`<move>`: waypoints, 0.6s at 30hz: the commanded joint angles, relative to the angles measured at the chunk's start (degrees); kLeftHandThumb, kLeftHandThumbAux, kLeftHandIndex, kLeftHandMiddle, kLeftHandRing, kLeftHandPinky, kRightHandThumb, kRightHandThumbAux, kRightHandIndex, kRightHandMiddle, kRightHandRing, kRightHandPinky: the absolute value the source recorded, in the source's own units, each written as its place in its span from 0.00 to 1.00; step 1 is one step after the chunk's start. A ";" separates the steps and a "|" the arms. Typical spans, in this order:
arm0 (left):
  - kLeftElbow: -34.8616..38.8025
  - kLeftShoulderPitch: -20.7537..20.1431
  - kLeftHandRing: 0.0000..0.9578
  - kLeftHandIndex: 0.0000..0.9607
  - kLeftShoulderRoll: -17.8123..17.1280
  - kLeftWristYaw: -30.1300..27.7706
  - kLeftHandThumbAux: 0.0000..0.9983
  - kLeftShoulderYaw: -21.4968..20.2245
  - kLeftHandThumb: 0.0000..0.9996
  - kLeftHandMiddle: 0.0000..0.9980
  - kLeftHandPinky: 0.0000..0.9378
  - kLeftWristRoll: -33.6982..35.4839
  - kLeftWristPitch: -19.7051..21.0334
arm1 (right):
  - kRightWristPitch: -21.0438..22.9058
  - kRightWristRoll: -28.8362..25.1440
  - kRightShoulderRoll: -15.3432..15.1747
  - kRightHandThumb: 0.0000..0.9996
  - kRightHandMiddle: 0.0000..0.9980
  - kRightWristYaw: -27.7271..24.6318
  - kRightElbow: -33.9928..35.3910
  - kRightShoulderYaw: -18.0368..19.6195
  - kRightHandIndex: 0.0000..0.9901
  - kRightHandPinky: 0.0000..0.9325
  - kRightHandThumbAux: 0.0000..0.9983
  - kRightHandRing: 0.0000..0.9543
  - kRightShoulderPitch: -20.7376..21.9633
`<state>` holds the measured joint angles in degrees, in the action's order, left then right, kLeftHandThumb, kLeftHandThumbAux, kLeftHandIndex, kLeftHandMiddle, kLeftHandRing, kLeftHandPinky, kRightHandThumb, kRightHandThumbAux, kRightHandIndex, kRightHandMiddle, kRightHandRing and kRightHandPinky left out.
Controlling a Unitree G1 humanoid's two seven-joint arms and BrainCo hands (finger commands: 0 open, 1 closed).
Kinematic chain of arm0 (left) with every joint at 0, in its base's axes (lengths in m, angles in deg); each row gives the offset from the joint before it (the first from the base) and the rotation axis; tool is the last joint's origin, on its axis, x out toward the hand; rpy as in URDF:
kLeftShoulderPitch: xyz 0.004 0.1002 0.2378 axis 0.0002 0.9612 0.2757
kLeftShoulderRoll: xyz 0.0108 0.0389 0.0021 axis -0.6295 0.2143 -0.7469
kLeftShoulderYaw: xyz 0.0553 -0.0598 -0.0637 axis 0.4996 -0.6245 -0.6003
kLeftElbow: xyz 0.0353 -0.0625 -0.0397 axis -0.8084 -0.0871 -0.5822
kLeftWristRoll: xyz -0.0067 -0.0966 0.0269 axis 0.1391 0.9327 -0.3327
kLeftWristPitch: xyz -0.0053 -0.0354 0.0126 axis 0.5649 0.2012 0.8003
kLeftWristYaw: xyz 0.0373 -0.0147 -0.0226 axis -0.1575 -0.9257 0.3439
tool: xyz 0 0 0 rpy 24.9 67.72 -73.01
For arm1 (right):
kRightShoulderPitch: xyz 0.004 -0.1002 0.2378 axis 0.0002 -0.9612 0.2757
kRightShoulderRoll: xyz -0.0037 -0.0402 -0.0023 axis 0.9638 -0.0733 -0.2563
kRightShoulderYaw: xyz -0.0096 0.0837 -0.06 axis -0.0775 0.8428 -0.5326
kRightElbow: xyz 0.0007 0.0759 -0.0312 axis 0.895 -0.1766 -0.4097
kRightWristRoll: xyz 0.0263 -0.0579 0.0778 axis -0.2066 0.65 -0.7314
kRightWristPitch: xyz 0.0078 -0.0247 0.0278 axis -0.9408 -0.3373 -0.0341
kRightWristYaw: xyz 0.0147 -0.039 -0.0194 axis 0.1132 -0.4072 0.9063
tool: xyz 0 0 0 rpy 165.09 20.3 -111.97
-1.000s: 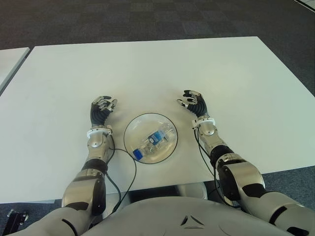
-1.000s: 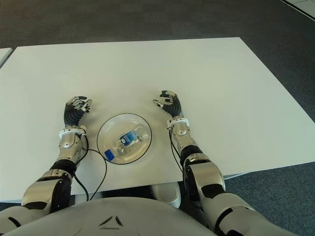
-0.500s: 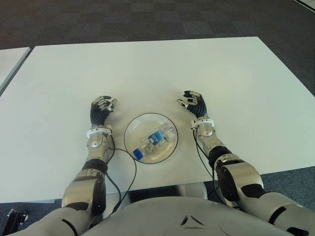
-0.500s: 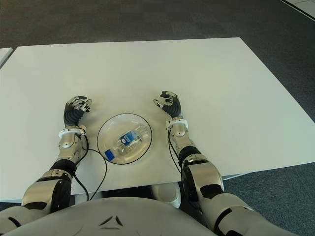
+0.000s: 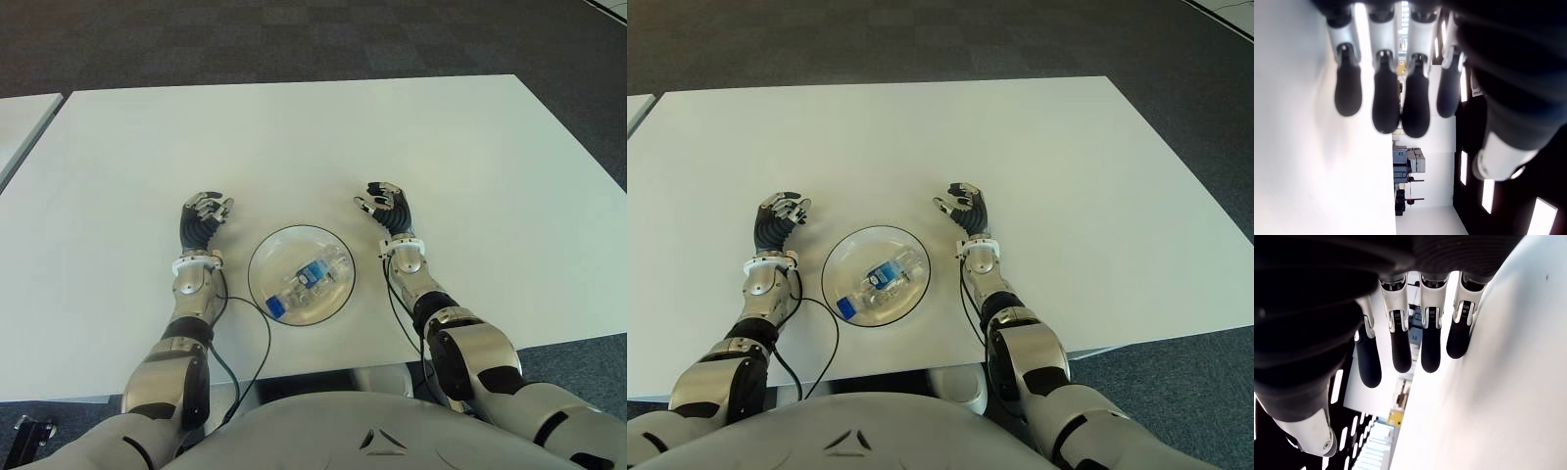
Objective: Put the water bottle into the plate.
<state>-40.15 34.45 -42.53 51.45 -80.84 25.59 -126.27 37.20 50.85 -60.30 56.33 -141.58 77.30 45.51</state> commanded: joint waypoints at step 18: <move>-1.73 2.06 0.65 0.45 -1.51 -0.26 0.71 0.36 0.71 0.64 0.64 -1.17 0.12 | 3.21 -1.50 1.59 0.70 0.51 -0.03 -3.08 1.85 0.43 0.57 0.73 0.55 -1.47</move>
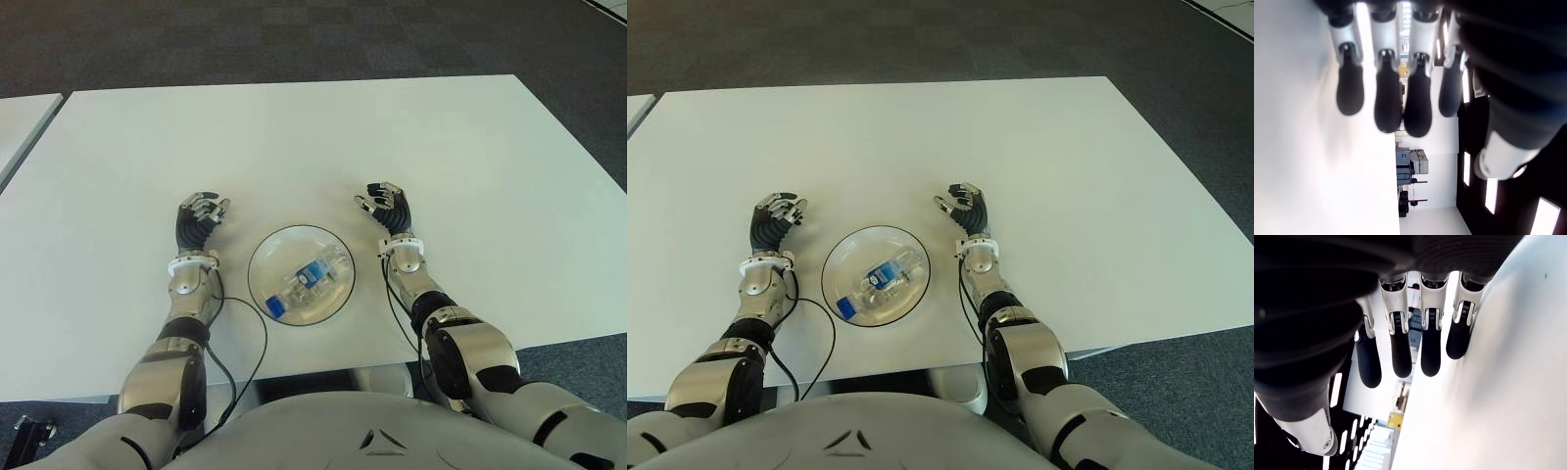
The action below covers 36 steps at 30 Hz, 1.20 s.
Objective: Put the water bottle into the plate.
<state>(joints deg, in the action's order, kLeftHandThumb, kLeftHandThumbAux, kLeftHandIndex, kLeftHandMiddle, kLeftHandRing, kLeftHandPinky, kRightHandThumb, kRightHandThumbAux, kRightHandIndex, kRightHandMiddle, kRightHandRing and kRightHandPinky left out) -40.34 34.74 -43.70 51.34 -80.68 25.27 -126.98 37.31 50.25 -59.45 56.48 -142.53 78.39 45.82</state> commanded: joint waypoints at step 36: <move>5.79 8.80 0.62 0.45 2.66 0.77 0.71 0.24 0.71 0.63 0.63 -0.50 2.53 | -3.62 -0.76 1.47 0.71 0.53 0.19 -0.60 2.44 0.43 0.54 0.73 0.56 -6.33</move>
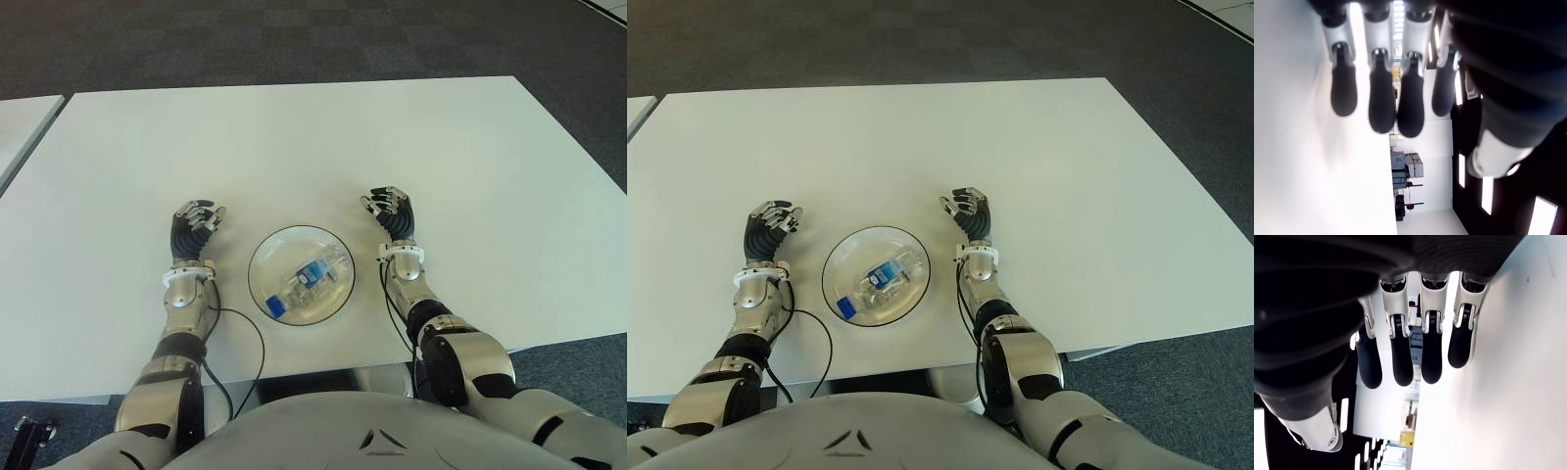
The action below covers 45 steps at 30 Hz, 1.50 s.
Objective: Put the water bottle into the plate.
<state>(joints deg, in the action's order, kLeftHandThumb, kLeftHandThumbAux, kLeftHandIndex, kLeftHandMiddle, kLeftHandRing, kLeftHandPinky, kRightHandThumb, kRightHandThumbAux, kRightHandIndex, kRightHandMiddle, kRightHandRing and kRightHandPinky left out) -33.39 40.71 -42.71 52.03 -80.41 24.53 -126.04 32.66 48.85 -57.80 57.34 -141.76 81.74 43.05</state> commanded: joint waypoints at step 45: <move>11.46 15.84 0.60 0.45 2.70 1.65 0.72 0.15 0.70 0.59 0.58 -1.28 5.30 | -1.37 2.09 0.07 0.71 0.54 -1.78 5.96 -6.83 0.43 0.52 0.73 0.57 -11.46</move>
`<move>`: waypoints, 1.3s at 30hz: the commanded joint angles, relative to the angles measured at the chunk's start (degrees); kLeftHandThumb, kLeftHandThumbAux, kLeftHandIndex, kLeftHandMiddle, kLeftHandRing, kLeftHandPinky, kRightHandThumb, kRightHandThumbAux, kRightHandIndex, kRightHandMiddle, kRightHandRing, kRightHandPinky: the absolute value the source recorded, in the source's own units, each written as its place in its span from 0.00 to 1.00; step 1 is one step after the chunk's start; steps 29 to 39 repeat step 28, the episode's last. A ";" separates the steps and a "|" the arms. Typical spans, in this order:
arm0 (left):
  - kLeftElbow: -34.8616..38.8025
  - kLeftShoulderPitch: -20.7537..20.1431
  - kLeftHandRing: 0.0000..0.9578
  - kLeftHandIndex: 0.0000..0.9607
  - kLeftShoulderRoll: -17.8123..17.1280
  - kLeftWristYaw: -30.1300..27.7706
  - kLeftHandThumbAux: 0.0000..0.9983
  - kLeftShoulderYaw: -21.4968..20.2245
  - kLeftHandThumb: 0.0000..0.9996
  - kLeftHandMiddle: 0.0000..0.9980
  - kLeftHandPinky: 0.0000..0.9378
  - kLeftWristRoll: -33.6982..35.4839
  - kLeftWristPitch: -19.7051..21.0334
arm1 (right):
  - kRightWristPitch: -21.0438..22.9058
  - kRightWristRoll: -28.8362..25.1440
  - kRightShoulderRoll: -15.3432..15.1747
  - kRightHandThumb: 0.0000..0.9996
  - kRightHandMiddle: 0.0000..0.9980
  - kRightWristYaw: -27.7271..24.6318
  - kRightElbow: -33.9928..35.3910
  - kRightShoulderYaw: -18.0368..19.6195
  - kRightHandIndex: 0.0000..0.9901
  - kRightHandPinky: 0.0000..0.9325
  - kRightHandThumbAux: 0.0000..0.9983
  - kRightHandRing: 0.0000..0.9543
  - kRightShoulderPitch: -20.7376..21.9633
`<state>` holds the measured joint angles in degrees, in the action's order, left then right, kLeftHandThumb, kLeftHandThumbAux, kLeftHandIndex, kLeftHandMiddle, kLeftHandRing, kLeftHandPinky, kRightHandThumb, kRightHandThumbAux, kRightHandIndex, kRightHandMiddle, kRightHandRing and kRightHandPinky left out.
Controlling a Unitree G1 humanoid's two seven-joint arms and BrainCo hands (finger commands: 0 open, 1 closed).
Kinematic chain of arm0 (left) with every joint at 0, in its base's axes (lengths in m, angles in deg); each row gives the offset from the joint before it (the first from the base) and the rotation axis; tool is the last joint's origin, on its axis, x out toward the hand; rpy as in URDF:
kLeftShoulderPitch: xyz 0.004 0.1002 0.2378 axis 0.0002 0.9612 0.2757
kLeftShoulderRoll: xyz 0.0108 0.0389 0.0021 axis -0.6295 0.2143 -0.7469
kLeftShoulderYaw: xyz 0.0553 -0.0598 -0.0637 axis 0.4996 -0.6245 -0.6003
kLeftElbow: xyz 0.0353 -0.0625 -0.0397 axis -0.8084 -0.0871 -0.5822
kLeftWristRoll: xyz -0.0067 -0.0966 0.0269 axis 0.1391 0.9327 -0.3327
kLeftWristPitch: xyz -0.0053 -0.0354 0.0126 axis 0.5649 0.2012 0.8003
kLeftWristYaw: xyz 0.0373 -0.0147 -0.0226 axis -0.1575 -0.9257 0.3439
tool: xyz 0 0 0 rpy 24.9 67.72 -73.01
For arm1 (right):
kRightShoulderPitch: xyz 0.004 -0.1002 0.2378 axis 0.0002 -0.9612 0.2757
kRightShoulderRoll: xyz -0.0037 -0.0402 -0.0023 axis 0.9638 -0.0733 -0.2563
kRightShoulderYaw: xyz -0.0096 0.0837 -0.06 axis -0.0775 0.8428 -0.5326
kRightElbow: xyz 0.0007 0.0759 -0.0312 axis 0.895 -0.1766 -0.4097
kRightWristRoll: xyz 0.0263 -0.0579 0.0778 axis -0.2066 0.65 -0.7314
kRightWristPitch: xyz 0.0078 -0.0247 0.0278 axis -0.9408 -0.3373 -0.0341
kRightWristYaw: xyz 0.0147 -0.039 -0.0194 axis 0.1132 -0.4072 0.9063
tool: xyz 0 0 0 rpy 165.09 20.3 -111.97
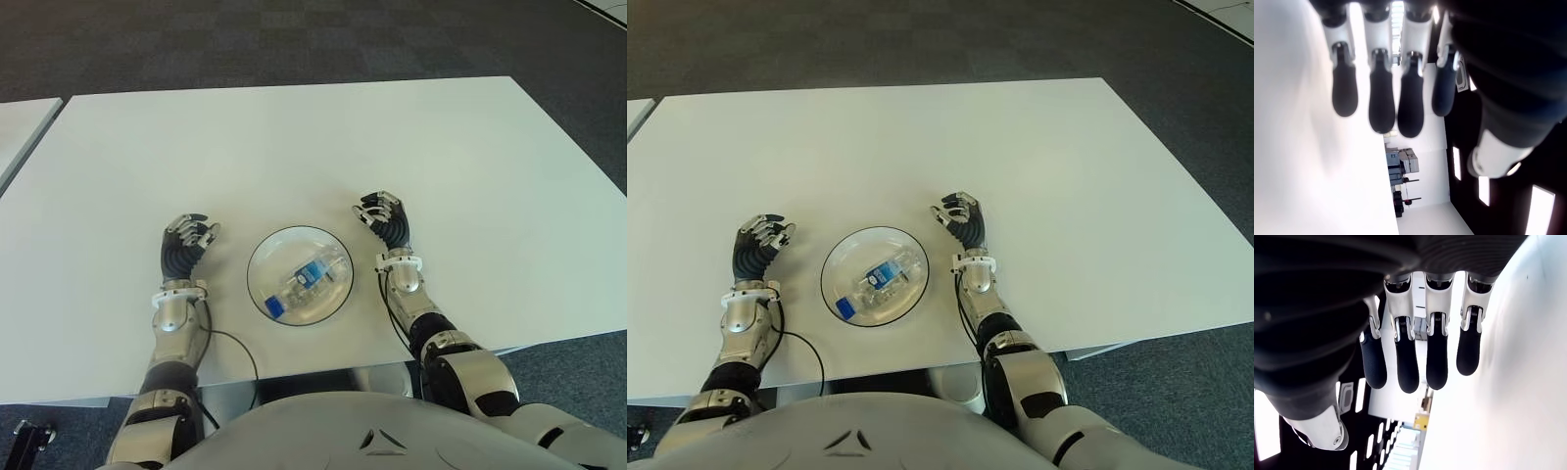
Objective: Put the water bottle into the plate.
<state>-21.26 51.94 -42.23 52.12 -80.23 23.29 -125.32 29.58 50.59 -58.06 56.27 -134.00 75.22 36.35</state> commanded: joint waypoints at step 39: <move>9.20 12.85 0.55 0.45 7.48 5.81 0.71 -2.50 0.71 0.57 0.55 1.87 5.01 | 3.76 -0.82 2.70 0.71 0.57 2.26 0.88 1.03 0.43 0.51 0.73 0.58 -4.77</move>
